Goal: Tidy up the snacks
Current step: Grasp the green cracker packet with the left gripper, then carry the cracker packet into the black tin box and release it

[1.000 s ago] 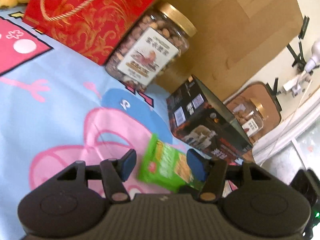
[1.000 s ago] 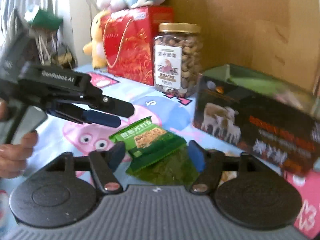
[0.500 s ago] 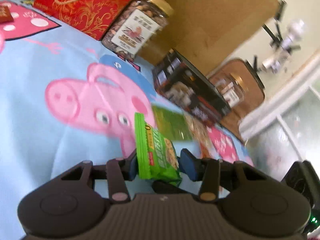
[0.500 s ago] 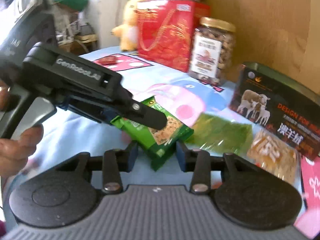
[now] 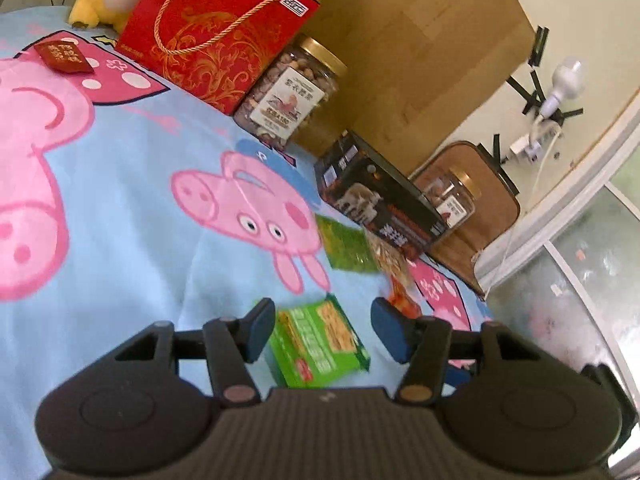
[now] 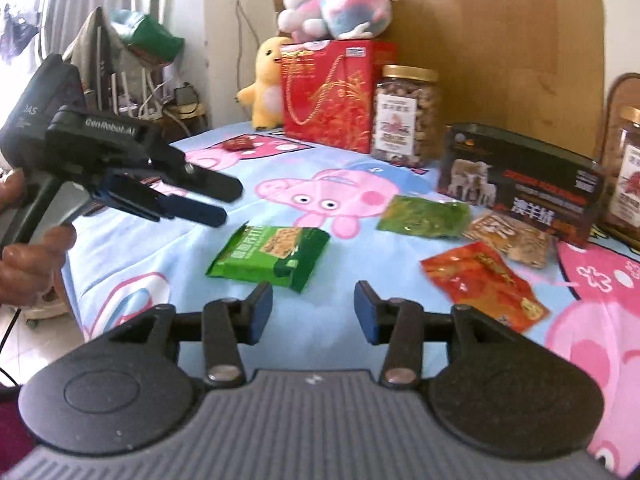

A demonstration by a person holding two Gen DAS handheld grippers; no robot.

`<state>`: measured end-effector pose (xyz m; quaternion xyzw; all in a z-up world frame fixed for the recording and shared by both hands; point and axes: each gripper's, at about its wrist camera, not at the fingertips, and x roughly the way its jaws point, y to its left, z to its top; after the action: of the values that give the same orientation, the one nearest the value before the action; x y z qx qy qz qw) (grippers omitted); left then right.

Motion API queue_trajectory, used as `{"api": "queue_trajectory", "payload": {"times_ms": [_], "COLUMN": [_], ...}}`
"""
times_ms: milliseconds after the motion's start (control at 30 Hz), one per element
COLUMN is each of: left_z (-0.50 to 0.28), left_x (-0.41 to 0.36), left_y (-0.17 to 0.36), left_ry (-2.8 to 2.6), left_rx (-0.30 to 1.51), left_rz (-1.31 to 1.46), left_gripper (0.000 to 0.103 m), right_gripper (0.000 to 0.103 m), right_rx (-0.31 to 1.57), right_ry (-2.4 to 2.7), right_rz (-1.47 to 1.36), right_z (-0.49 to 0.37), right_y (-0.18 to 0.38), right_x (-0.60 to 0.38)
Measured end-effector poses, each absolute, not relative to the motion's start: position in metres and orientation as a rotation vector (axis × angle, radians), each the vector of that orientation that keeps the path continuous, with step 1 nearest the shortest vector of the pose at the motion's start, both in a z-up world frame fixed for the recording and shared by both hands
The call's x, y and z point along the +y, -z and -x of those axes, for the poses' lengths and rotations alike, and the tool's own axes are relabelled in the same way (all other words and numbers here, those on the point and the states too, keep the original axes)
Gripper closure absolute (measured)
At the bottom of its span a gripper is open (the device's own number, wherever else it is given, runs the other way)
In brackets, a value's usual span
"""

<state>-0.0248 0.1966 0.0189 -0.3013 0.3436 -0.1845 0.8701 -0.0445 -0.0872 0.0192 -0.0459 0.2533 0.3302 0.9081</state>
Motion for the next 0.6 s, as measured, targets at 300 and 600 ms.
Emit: {"api": "queue_trajectory", "payload": {"times_ms": [300, 600], "left_z": [0.009, 0.025], "left_x": [0.176, 0.175], "left_y": [-0.015, -0.003], "left_ry": [0.389, 0.412], "left_rx": [0.783, 0.802], "left_rz": [0.519, 0.565], "left_gripper": [0.036, 0.040], "right_gripper": [0.043, 0.035], "right_rx": [0.535, 0.580], "right_ry": [-0.711, -0.784], "right_rz": [0.145, 0.225], "right_z": [0.040, 0.014], "right_y": [-0.018, -0.006], "right_x": [-0.065, -0.035]}}
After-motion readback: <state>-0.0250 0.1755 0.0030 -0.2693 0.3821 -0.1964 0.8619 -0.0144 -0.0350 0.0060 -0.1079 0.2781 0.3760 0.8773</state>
